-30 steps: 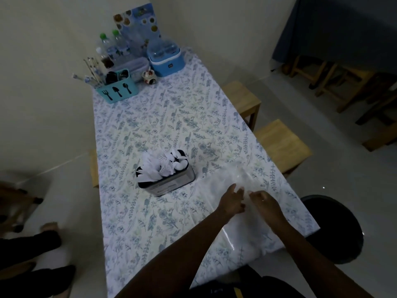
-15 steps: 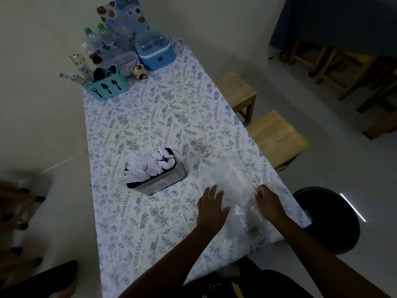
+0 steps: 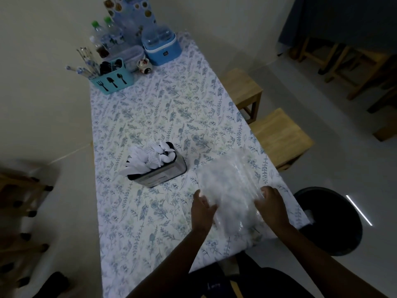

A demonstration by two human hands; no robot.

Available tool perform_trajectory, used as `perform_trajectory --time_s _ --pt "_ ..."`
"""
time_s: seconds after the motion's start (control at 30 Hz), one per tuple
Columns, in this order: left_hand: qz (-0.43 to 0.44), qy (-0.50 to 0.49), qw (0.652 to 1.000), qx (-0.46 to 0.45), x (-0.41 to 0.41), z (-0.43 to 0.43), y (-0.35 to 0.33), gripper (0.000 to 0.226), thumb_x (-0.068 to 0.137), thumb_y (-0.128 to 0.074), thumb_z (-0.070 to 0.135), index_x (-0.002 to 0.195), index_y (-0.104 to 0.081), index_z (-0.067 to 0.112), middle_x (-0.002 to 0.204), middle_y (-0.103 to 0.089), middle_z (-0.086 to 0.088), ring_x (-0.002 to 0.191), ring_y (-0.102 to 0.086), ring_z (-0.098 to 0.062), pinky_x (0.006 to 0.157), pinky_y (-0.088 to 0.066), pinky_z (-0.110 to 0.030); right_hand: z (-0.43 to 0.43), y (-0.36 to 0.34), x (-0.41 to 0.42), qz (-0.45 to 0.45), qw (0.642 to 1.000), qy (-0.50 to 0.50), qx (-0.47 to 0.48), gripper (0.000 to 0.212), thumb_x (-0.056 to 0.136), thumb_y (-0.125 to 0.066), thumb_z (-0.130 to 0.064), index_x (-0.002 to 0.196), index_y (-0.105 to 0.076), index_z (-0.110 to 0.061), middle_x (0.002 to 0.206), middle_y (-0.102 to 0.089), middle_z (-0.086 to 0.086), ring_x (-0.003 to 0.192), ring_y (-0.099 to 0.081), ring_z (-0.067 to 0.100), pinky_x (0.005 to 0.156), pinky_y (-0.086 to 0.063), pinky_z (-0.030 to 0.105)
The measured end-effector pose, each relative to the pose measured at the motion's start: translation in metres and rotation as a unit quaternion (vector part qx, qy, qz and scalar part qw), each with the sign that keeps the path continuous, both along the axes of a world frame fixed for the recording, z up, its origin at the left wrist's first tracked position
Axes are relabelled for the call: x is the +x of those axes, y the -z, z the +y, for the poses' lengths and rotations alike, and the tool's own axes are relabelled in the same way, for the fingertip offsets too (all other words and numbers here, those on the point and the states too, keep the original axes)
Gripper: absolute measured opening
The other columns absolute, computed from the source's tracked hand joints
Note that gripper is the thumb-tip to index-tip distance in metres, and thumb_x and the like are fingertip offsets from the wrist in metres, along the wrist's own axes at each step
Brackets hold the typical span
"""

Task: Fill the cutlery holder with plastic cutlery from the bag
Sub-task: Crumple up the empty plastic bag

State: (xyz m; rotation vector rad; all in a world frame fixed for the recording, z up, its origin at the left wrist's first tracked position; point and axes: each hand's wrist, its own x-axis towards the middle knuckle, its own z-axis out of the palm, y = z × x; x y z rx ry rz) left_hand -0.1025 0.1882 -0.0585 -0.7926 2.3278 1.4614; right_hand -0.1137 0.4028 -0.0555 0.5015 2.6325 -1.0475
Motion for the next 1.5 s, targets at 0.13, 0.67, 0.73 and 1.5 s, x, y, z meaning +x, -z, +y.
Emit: perform_trajectory --time_s 0.13,0.67,0.73,1.5 --pt "-0.021 0.043 0.999 -0.003 0.0 -0.009 -0.004 0.024 0.075 -0.08 0.018 0.084 -0.058 0.012 0.072 -0.058 0.0 0.068 -0.054 -0.014 0.061 -0.047 -0.025 0.011 -0.003 0.006 -0.021 0.996 0.006 -0.087 0.018 0.078 -0.067 -0.011 0.071 -0.053 -0.021 0.072 -0.052 -0.001 0.072 -0.05 0.02 0.06 -0.032 0.027" --pt "-0.01 0.185 0.936 0.298 0.014 0.007 -0.041 0.06 0.079 -0.079 0.021 0.132 -0.05 0.026 0.123 -0.067 -0.002 0.109 -0.066 -0.02 0.09 -0.056 -0.04 0.023 -0.055 0.105 -0.042 0.903 0.194 -0.382 0.064 0.081 -0.071 -0.009 0.135 -0.044 -0.03 0.127 -0.055 -0.002 0.117 -0.053 0.018 0.098 -0.048 0.042" --pt "-0.046 0.201 0.926 0.317 0.013 0.027 -0.041 0.059 0.083 -0.075 0.024 0.134 -0.046 0.03 0.128 -0.063 -0.003 0.113 -0.064 -0.021 0.094 -0.054 -0.042 0.036 -0.06 0.12 -0.008 0.877 0.249 -0.41 0.06 0.081 -0.07 -0.005 0.132 -0.049 -0.029 0.121 -0.061 0.001 0.109 -0.06 0.021 0.09 -0.054 0.046" --pt "-0.09 0.61 0.783 -0.083 -0.012 0.371 0.061 0.048 0.092 -0.057 0.006 0.139 -0.045 0.005 0.139 -0.05 -0.012 0.128 -0.048 -0.024 0.09 -0.028 -0.007 0.301 0.081 0.158 -0.056 0.803 0.523 -0.282 0.051 0.081 -0.068 -0.007 0.128 -0.049 -0.008 0.109 -0.058 0.013 0.091 -0.061 0.03 0.072 -0.054 0.038"
